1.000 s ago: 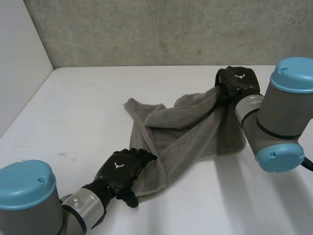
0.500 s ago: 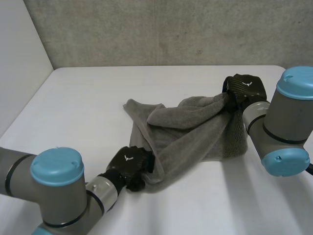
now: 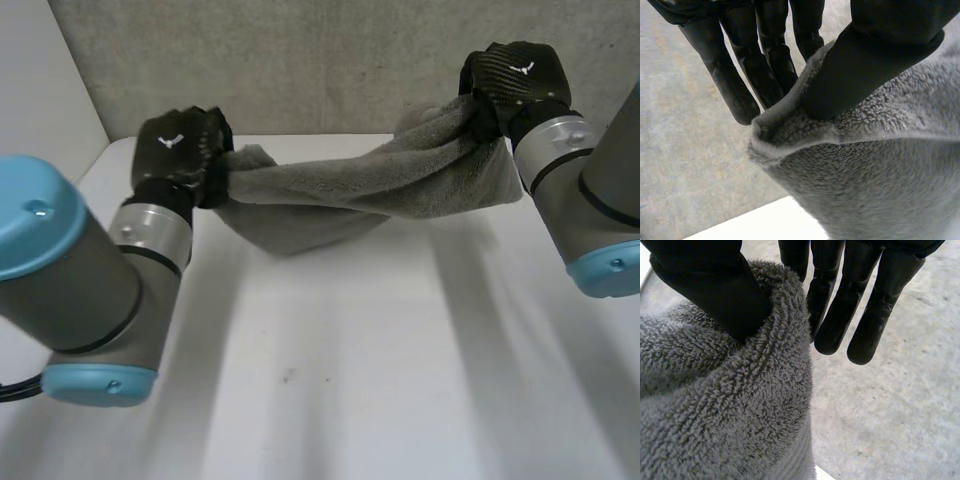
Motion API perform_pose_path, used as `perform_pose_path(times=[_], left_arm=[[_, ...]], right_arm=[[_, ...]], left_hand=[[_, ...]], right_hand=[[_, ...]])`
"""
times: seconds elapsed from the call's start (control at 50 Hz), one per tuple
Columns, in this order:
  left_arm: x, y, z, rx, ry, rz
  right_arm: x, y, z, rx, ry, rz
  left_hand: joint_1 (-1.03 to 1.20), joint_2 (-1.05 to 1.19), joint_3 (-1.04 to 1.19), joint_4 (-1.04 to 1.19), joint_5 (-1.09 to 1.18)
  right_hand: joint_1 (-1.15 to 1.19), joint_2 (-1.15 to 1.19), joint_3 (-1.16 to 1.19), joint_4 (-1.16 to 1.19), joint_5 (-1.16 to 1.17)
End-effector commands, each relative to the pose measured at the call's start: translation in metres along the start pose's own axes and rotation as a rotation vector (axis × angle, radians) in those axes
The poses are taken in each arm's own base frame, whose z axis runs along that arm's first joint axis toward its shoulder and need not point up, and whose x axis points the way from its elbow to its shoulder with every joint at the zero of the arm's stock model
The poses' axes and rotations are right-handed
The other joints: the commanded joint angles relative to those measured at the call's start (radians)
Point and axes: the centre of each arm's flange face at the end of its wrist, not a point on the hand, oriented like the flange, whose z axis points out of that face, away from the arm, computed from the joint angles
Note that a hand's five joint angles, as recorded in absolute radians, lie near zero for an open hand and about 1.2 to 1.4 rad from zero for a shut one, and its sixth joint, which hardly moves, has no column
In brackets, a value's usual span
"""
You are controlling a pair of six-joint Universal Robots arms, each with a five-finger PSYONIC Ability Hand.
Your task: Fold the towel.
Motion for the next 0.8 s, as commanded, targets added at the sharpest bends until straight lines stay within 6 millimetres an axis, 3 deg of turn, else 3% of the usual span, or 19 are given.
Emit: perform_pose_path(times=[0.02,0.14,0.26,0.32,0.36,0.38,0.4,0.42,0.44,0.46,0.56,0.58,0.6,0.62,0.64,0.66,0.74,0.78,0.8], left_arm=[[-0.010,-0.016,-0.037,-0.030,-0.001,-0.106],[-0.016,-0.026,-0.064,-0.063,-0.006,-0.108],[-0.019,-0.019,-0.069,-0.091,-0.013,-0.149],[-0.020,-0.012,-0.067,-0.113,-0.023,-0.190],[-0.020,-0.001,-0.063,-0.147,-0.030,-0.204],[-0.020,0.016,-0.058,-0.197,-0.039,-0.212],[-0.020,0.032,-0.052,-0.244,-0.053,-0.221],[-0.020,0.033,-0.052,-0.244,-0.053,-0.221],[-0.021,0.047,-0.047,-0.284,-0.066,-0.230],[-0.021,0.061,-0.041,-0.319,-0.077,-0.241],[-0.018,0.101,-0.023,-0.404,-0.101,-0.263],[-0.018,0.101,-0.023,-0.404,-0.101,-0.263],[-0.017,0.109,-0.016,-0.415,-0.109,-0.274],[-0.017,0.114,-0.010,-0.415,-0.116,-0.284],[-0.017,0.114,-0.010,-0.415,-0.116,-0.284],[-0.017,0.115,-0.004,-0.405,-0.119,-0.295],[-0.023,0.111,0.006,-0.379,-0.137,-0.306],[-0.033,0.101,0.012,-0.349,-0.158,-0.309],[-0.033,0.101,0.012,-0.349,-0.158,-0.309]], right_arm=[[-0.007,-0.005,-0.034,-0.180,-0.150,-0.268],[-0.002,-0.012,-0.048,-0.243,-0.183,-0.369],[-0.002,-0.020,-0.049,-0.226,-0.182,-0.381],[-0.006,-0.006,-0.043,-0.257,-0.199,-0.377],[-0.016,0.022,-0.031,-0.310,-0.234,-0.371],[-0.016,0.022,-0.031,-0.311,-0.234,-0.371],[-0.019,0.038,-0.024,-0.343,-0.245,-0.368],[-0.025,0.054,-0.018,-0.372,-0.263,-0.364],[-0.025,0.055,-0.018,-0.372,-0.263,-0.364],[-0.032,0.071,-0.013,-0.396,-0.284,-0.361],[-0.048,0.104,0.008,-0.407,-0.288,-0.361],[-0.048,0.113,0.015,-0.403,-0.266,-0.366],[-0.048,0.113,0.015,-0.403,-0.265,-0.366],[-0.047,0.117,0.021,-0.391,-0.233,-0.370],[-0.047,0.117,0.021,-0.391,-0.233,-0.370],[-0.044,0.116,0.026,-0.369,-0.193,-0.371],[-0.029,0.094,0.032,-0.293,-0.094,-0.317],[-0.023,0.081,0.028,-0.271,-0.081,-0.279],[-0.023,0.081,0.028,-0.271,-0.081,-0.279]], left_hand=[[0.224,0.179,0.181,0.180,0.194],[0.224,0.179,0.181,0.180,0.194],[0.224,0.179,0.181,0.180,0.194],[0.224,0.179,0.181,0.180,0.194],[0.224,0.179,0.181,0.180,0.194],[0.224,0.179,0.181,0.180,0.194],[0.224,0.179,0.181,0.180,0.194],[0.224,0.179,0.181,0.180,0.194],[0.224,0.179,0.181,0.180,0.194],[0.224,0.179,0.181,0.180,0.194],[0.224,0.179,0.181,0.180,0.194],[0.224,0.179,0.181,0.180,0.194],[0.224,0.179,0.181,0.180,0.194],[0.222,0.177,0.179,0.178,0.191],[0.222,0.177,0.179,0.178,0.191],[0.143,0.098,0.100,0.099,0.113],[-0.177,-0.222,-0.221,-0.222,-0.208],[-0.575,-0.620,-0.618,-0.619,-0.606],[-0.577,-0.622,-0.620,-0.621,-0.607]], right_hand=[[0.028,0.203,0.207,0.204,0.243],[0.028,0.203,0.207,0.204,0.243],[0.028,0.203,0.207,0.204,0.243],[0.028,0.203,0.207,0.204,0.243],[0.028,0.203,0.207,0.204,0.243],[0.028,0.203,0.207,0.204,0.243],[0.028,0.203,0.207,0.204,0.243],[0.028,0.203,0.207,0.204,0.243],[0.028,0.203,0.207,0.204,0.243],[0.028,0.203,0.207,0.204,0.243],[0.028,0.203,0.207,0.204,0.243],[-0.314,-0.139,-0.135,-0.138,-0.099],[-0.317,-0.142,-0.138,-0.142,-0.103],[-0.855,-0.680,-0.676,-0.679,-0.640],[-0.860,-0.685,-0.681,-0.685,-0.646],[-1.194,-1.019,-1.014,-1.018,-0.979],[-1.194,-1.019,-1.014,-1.018,-0.979],[-1.194,-1.019,-1.014,-1.018,-0.979],[-1.194,-1.019,-1.014,-1.018,-0.979]])
